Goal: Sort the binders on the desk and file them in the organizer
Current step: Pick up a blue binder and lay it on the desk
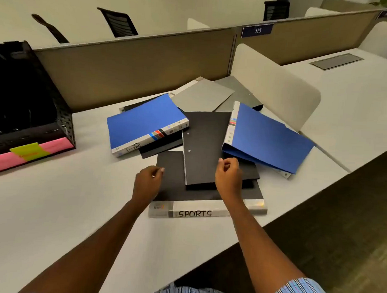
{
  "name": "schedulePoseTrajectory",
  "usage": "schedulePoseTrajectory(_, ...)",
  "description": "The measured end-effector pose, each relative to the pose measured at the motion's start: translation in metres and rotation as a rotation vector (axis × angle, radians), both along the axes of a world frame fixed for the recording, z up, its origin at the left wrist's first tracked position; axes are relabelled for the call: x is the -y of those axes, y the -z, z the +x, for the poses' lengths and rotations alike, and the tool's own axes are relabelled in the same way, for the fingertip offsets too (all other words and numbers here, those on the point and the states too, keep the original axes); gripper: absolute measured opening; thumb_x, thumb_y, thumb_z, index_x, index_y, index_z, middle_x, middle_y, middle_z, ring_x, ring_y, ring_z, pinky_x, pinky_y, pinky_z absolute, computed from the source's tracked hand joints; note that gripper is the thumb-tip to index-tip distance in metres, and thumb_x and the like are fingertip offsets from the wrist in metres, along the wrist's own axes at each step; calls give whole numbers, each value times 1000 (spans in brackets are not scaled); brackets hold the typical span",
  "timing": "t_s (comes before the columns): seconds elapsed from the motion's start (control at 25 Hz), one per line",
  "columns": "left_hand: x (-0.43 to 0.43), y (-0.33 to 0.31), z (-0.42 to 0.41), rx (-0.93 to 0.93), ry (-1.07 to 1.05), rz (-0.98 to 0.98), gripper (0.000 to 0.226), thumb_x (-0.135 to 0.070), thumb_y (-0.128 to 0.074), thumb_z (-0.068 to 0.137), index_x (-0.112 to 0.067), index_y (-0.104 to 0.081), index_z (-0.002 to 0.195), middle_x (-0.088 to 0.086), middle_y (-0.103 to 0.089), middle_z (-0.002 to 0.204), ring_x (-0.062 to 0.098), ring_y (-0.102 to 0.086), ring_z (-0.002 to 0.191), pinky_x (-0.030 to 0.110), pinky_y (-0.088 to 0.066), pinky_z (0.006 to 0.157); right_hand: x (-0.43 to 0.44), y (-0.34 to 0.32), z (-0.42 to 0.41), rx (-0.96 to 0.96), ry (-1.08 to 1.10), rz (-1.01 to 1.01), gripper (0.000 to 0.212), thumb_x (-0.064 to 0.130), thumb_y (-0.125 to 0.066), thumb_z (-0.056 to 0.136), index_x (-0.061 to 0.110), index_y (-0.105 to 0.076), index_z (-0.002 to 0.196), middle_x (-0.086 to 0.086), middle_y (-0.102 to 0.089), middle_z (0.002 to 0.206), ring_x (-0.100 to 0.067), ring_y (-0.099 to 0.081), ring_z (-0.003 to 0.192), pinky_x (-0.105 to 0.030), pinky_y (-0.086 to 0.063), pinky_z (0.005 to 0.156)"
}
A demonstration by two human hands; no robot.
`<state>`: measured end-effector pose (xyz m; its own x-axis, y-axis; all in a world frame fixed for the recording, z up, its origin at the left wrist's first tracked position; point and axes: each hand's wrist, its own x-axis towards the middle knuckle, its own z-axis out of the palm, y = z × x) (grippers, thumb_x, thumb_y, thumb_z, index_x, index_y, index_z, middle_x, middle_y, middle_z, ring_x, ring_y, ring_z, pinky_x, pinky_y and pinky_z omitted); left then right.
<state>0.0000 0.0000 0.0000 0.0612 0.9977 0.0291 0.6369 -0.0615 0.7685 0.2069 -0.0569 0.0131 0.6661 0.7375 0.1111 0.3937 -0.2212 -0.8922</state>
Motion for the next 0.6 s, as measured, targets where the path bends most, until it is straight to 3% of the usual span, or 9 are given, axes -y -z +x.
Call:
schedulePoseTrajectory(0.08, -5, -4, 31, 53, 77, -48, 24, -23, -52, 96, -6, -68, 98, 8, -69, 91, 17, -61, 82, 29, -46, 75, -2, -1, 38, -148, 146, 24, 12, 22, -52, 97, 14, -49, 89, -3, -58, 78, -14, -54, 66, -28, -47, 59)
schedulePoseTrajectory(0.24, -11, -15, 78, 103, 174, -145, 26, -25, -51, 96, -6, -67, 88, 8, -70, 84, 18, -62, 69, 33, -51, 69, -8, 9, 94, -409, 332, 5, 20, 30, -52, 96, 10, -47, 93, -18, -63, 94, -30, -62, 82, -40, -52, 74)
schedulePoseTrajectory(0.36, -17, -16, 107, 151, 152, -240, 32, -27, -50, 97, -1, -66, 90, 12, -70, 85, 20, -60, 63, 32, -51, 62, -10, 15, 118, -572, 405, -15, 30, 36, -51, 95, 9, -49, 83, -18, -59, 81, -25, -62, 67, -30, -47, 59)
schedulePoseTrajectory(0.48, -20, -17, 131, 251, 141, -367, 28, -27, -48, 98, -4, -63, 92, 10, -68, 85, 16, -55, 57, 22, -45, 50, -7, 17, 135, -856, 539, 84, 30, 36, -56, 92, 12, -47, 77, -9, -50, 66, -12, -48, 44, -22, -38, 42)
schedulePoseTrajectory(0.52, -21, -16, 138, 275, 143, -401, 28, -27, -47, 98, -5, -62, 92, 10, -68, 86, 16, -55, 56, 21, -44, 49, -5, 17, 141, -971, 574, 121, 27, 37, -58, 91, 12, -50, 84, -6, -50, 67, -11, -48, 45, -22, -42, 43)
schedulePoseTrajectory(0.6, -22, -15, 148, 304, 141, -443, 27, -30, -47, 98, -8, -62, 91, 8, -68, 85, 15, -57, 56, 21, -44, 49, -4, 19, 151, -1144, 553, 172, 33, 42, -61, 90, 12, -53, 102, -7, -58, 82, -14, -58, 63, -26, -55, 65)
